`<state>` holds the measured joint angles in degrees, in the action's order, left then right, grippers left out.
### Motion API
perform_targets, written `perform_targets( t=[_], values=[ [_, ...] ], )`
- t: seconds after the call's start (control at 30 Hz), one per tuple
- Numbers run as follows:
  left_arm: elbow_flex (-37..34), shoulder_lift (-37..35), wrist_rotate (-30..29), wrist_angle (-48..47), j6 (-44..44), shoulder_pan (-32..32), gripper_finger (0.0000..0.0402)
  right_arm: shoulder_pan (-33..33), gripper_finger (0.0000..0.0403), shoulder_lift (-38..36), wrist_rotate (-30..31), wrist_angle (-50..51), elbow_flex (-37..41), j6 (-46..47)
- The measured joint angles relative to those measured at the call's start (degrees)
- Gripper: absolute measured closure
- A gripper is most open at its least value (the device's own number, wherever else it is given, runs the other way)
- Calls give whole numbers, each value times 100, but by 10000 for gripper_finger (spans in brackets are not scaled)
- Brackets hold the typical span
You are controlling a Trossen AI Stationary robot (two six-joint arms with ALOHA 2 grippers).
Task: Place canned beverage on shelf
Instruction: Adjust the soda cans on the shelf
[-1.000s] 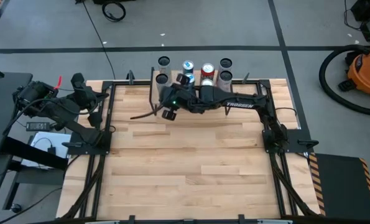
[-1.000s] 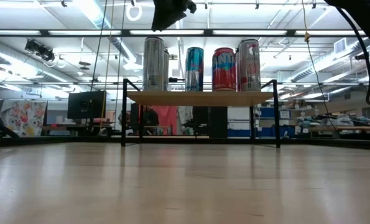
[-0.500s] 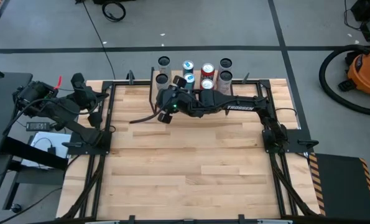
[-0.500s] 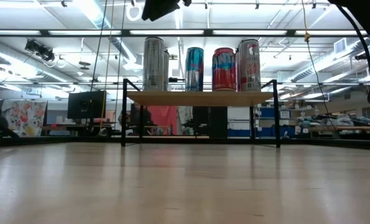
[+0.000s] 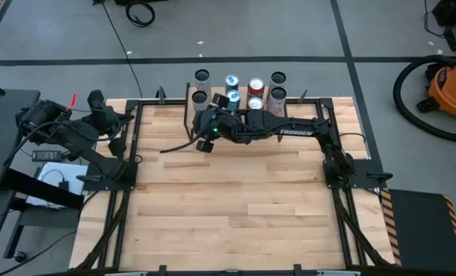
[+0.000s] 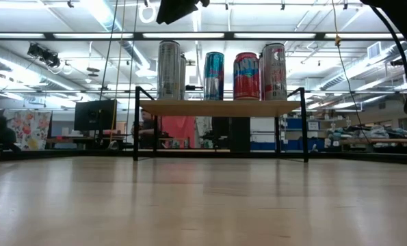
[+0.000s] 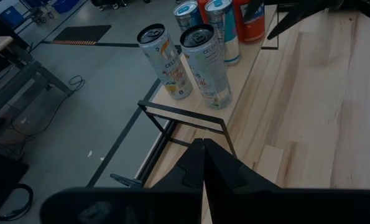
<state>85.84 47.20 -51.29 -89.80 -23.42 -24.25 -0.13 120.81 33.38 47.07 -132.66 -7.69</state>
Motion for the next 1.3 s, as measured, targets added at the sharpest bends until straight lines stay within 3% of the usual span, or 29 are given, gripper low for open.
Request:
perform_targets(
  t=[0.3,0.67,0.87,1.3],
  values=[
    [0,2,0,2,0,2,395,-74,200,0,-457,294,0,287],
    [0,1,0,2,0,1,395,-93,199,0,-455,87,0,315],
    [0,0,0,2,2,0,395,-117,199,0,-469,31,0,1029],
    [0,2,0,3,9,2,395,-69,199,0,-434,-661,0,1622]
  ],
)
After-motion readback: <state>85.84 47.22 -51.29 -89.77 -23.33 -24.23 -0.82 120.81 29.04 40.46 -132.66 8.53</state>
